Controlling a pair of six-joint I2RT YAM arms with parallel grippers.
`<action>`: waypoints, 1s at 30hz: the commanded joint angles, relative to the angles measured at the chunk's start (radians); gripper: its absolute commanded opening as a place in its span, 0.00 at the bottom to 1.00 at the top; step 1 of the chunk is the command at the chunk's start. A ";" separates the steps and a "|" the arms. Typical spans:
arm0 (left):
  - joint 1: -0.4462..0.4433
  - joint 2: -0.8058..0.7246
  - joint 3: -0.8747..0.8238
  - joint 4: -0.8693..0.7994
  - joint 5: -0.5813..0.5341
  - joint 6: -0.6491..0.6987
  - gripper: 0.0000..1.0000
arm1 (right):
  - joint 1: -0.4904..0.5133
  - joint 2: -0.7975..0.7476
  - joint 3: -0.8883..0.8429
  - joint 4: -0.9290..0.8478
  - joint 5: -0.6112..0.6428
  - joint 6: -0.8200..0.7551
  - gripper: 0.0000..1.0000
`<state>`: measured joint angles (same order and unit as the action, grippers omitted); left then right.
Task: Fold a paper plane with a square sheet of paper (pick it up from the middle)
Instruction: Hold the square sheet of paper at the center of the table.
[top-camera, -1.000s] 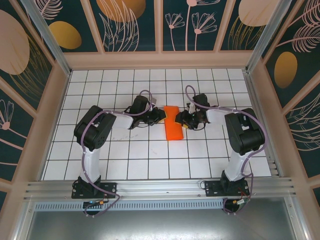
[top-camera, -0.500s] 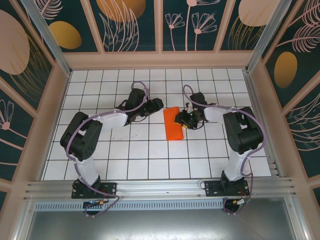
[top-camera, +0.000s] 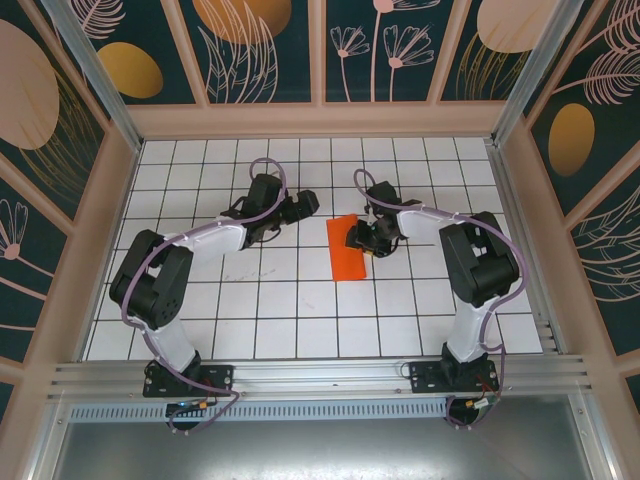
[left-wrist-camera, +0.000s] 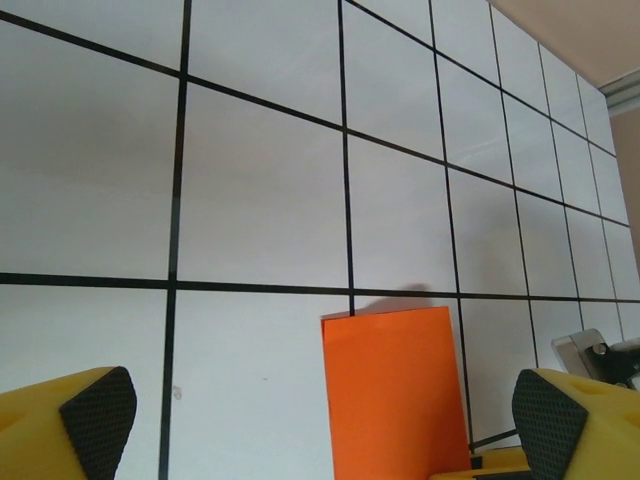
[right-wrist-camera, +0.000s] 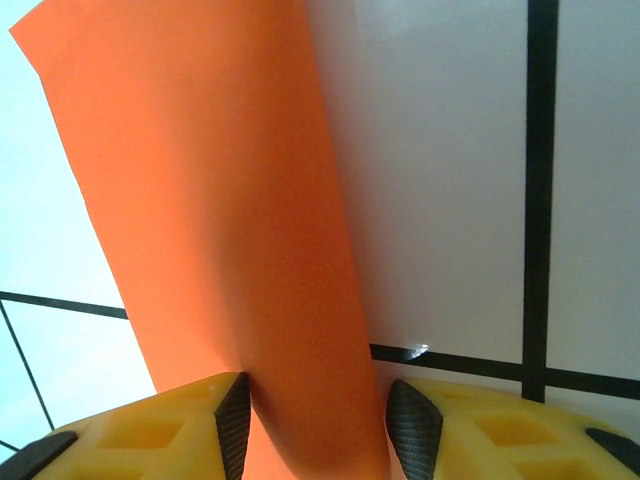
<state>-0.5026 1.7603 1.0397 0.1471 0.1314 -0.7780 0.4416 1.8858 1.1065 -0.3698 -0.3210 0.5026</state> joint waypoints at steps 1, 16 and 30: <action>0.005 -0.028 -0.022 -0.001 0.012 0.043 0.99 | 0.005 0.144 -0.055 -0.025 0.170 -0.042 0.49; 0.004 0.014 -0.032 0.061 0.152 0.009 0.99 | -0.012 0.186 -0.065 -0.027 0.186 0.013 0.51; 0.004 0.051 -0.033 0.125 0.291 -0.002 0.95 | -0.023 0.236 -0.071 -0.021 0.183 -0.025 0.51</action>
<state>-0.5026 1.7859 1.0058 0.2214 0.3500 -0.7784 0.4374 1.9102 1.1263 -0.3965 -0.3233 0.5098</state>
